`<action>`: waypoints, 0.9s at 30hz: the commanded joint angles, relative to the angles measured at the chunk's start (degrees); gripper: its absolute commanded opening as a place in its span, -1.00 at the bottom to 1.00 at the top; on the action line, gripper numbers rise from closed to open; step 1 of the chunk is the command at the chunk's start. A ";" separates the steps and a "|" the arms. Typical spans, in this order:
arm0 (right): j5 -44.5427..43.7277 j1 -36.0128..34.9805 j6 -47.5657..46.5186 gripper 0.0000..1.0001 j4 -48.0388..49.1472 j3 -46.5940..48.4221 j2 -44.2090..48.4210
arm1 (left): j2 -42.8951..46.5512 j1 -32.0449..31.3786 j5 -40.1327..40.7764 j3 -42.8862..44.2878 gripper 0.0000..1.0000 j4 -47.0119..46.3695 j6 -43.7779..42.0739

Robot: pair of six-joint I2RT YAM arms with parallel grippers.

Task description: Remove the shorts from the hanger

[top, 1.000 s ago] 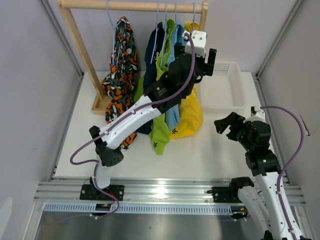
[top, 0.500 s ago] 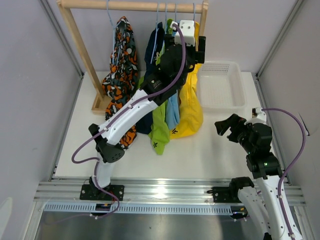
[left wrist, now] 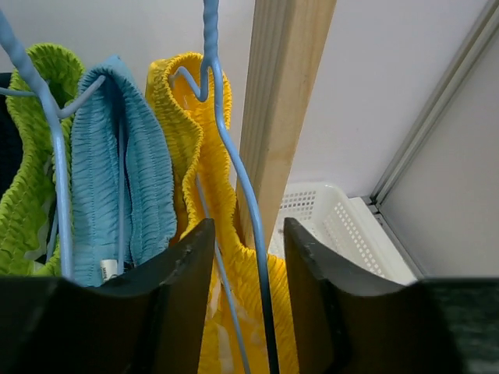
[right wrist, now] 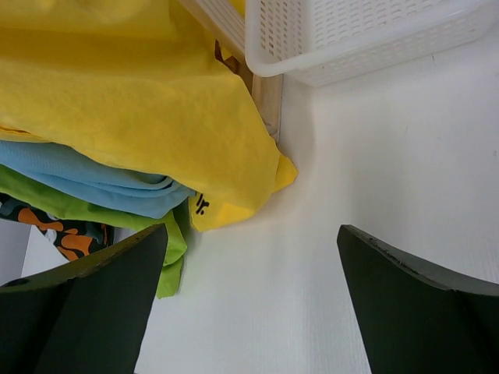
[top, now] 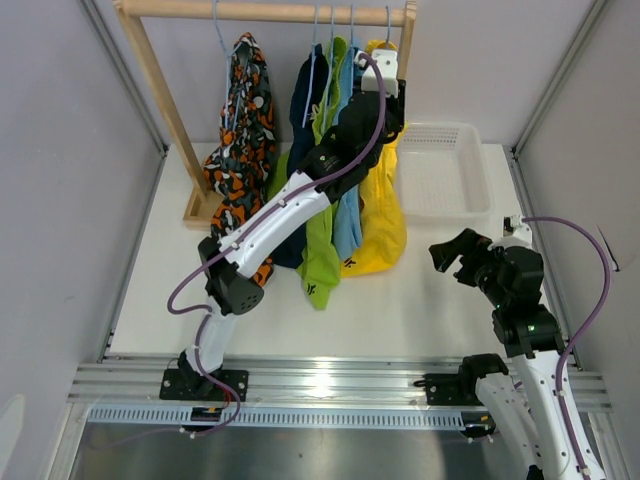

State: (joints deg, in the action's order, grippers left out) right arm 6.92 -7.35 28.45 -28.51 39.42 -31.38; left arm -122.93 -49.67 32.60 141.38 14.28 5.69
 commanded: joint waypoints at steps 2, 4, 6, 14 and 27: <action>0.29 -0.20 -0.32 0.99 0.91 -0.22 0.00 | -0.20 1.15 0.44 1.88 -0.31 -0.66 1.77; 0.38 -0.20 -0.41 0.99 0.91 -0.13 0.00 | 0.15 1.59 1.06 1.88 -0.81 -0.22 2.48; 0.29 -0.29 -0.32 0.99 1.00 -0.31 0.00 | 0.76 2.21 1.41 1.88 -1.00 -0.04 2.31; 1.17 -0.20 -0.23 0.99 2.41 -0.75 0.09 | 9.80 2.38 -1.74 3.11 -1.00 1.27 -5.59; 1.26 -0.47 0.30 0.99 3.82 3.91 -1.50 | 25.71 2.38 -2.43 1.36 -1.00 15.56 -13.96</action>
State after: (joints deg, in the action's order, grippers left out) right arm 8.01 -7.46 28.69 -27.09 40.12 -33.01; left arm -103.48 -47.77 32.32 141.53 29.50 -6.63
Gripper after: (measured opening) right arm 0.993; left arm 0.034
